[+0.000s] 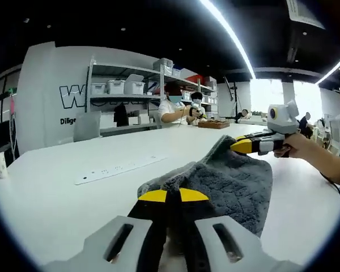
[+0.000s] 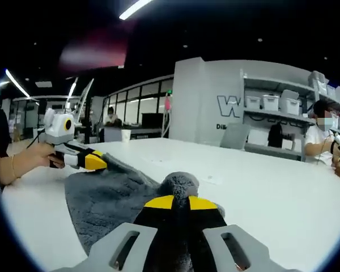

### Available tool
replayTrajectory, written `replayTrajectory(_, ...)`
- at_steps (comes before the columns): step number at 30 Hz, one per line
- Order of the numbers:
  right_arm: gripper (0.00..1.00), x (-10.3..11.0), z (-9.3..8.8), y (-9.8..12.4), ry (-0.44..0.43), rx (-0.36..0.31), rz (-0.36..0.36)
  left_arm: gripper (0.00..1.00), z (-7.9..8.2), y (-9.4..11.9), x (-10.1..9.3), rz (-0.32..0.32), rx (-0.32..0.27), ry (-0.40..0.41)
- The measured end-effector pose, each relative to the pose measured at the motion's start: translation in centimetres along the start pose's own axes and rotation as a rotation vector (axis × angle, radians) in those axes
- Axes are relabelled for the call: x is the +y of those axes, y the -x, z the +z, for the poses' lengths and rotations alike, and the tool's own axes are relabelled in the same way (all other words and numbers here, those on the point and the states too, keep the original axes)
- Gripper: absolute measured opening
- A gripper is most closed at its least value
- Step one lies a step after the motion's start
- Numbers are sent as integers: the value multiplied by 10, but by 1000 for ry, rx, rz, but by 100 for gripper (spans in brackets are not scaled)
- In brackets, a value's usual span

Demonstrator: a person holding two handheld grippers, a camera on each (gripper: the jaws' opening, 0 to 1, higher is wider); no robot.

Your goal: Open the folded towel by lifting each exposed corner and separating the folded layers until the towel lies flat within the target outline without major curled edges

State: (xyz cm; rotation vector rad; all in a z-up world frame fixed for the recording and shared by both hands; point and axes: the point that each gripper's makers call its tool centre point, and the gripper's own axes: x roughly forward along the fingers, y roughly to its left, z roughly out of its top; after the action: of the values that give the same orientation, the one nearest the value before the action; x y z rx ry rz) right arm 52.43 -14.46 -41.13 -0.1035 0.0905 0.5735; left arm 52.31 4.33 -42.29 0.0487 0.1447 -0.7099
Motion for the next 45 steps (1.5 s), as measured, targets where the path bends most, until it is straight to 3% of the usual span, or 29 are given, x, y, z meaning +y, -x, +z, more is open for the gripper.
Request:
replayTrajectory(14,0,20,24,45,9,-89,17,3,11,30,-23,-2,-49,-26)
replayTrajectory(21,0,30,28,62,23,-100,32,3,15,45,-36,0,-62,-54)
replayTrajectory(27,0,40,28,74,38,-99,49,3,12,56,-43,-1,-65,-53)
replayTrajectory(30,1,44,27,80,42,-96,56,3,15,61,-48,-25,-104,14)
replayTrajectory(45,1,72,16,113,113,-92,124,3,7,87,-71,-53,-98,-12)
